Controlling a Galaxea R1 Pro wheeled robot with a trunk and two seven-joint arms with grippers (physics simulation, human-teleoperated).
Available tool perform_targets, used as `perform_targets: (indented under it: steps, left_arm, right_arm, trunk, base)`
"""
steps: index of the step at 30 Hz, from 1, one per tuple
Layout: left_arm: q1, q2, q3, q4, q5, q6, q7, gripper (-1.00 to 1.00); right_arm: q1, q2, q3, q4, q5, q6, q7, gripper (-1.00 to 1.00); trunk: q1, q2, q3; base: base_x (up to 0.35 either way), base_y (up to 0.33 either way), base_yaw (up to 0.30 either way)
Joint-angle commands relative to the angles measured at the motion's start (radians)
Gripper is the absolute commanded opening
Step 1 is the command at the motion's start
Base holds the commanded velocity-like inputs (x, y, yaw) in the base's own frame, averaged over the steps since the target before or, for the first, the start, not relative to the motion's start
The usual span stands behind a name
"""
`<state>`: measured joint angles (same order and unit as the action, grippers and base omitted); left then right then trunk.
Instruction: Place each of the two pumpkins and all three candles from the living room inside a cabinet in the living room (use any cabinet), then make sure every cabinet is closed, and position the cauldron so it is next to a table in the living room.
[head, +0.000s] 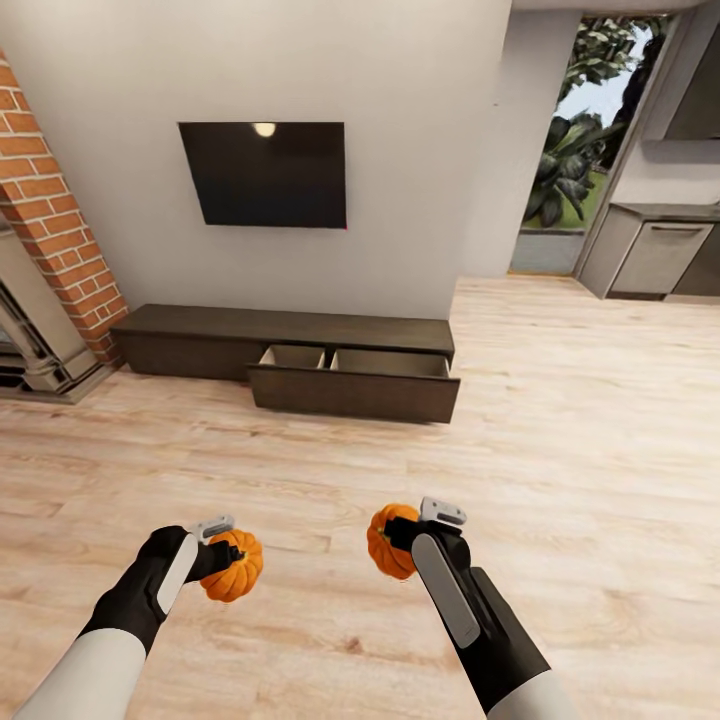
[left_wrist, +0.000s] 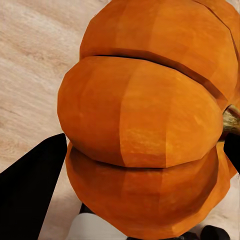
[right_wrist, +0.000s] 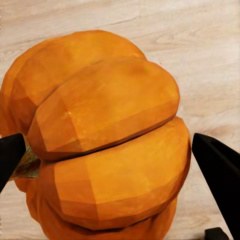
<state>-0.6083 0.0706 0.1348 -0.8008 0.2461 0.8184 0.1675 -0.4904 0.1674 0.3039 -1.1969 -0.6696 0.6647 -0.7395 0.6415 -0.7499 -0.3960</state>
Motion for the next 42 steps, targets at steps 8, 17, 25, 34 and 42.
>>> perform_targets:
  steps: [8,17,25,34,42]
  left_arm:
    - [-0.002,0.001,0.0,0.0,0.017,0.004,0.008,-1.0]
    - [-0.005,0.022,0.001,0.006,0.017,0.01,-0.09,-1.0]
    - [-0.008,0.023,0.0,0.007,0.012,0.007,-0.106,-1.0]
    - [-0.008,0.021,-0.001,0.012,0.01,0.005,-0.105,-1.0]
    - [-0.008,0.02,-0.001,0.012,0.01,0.005,-0.106,-1.0]
  right_arm:
    - [-0.001,0.0,0.003,0.0,-0.008,-0.022,-0.009,-1.0]
    - [-0.001,-0.002,0.003,0.001,-0.008,-0.023,-0.008,-1.0]
    - [-0.001,-0.002,0.004,0.033,-0.007,-0.05,-0.007,-1.0]
    - [-0.001,-0.002,0.002,0.034,-0.008,-0.05,-0.008,-1.0]
    - [-0.001,-0.002,0.001,0.034,-0.008,-0.063,-0.008,-1.0]
  trunk:
    - [0.001,-0.001,-0.014]
    - [0.001,-0.001,-0.016]
    - [0.001,-0.001,-0.016]
    - [0.001,-0.001,-0.016]
    - [0.001,-0.001,-0.016]
  base:
    - [0.344,0.0,0.0]
    - [0.344,0.0,0.0]
    - [0.344,0.0,0.0]
    - [0.344,0.0,0.0]
    - [0.344,0.0,0.0]
